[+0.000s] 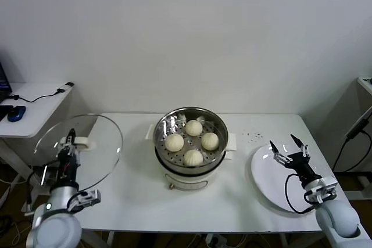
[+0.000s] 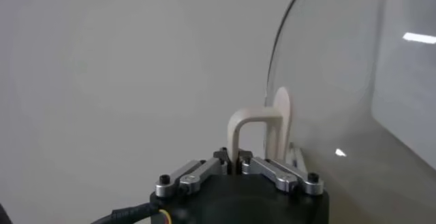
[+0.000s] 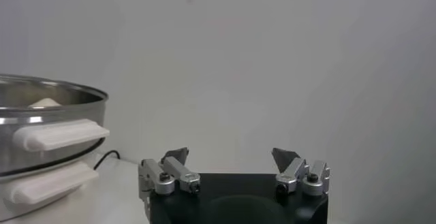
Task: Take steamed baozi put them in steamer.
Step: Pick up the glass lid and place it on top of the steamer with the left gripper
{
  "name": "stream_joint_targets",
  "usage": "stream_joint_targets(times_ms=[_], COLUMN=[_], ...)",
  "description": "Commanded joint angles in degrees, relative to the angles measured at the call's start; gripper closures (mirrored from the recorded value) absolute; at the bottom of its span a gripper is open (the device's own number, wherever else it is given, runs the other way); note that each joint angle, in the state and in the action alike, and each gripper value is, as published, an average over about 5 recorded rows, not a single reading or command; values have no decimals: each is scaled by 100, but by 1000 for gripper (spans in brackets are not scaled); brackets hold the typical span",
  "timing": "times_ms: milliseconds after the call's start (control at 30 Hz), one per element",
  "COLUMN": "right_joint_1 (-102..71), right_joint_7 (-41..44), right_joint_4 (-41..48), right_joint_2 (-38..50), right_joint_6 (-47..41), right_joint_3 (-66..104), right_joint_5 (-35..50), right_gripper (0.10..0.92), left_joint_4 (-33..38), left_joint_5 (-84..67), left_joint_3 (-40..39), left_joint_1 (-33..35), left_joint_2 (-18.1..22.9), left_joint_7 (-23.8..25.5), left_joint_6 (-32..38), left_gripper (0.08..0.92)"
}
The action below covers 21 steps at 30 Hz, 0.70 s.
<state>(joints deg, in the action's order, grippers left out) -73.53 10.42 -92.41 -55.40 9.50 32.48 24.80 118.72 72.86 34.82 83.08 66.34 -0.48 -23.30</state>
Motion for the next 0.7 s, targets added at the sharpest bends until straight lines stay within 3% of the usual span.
stream_joint_targets(times_ms=[33, 167, 267, 400, 700], right_joint_1=[174, 225, 239, 228, 86], right_joint_7=[-66, -74, -75, -80, -31], right_joint_4=[114, 174, 204, 216, 278], right_joint_2=[-40, -92, -128, -167, -196], right_joint_6=[-6, -2, 7, 16, 90], right_joint_3=[-55, -47, -12, 34, 247], right_joint_5=[-97, -126, -144, -172, -195], right_gripper=[203, 203, 203, 203, 203], left_joint_4=[839, 725, 482, -18, -1132], left_joint_5=[336, 1158, 1742, 2086, 2158], left_joint_3=[-1823, -2696, -3183, -3672, -4078], left_joint_1=[-1284, -2146, -2720, -3125, -3329], left_joint_2=[-905, -433, 99, 795, 1920], left_joint_7=[1796, 2729, 3126, 3086, 2392], left_joint_6=[-1949, -2159, -2166, -2167, -2170], left_gripper=[850, 850, 850, 850, 850])
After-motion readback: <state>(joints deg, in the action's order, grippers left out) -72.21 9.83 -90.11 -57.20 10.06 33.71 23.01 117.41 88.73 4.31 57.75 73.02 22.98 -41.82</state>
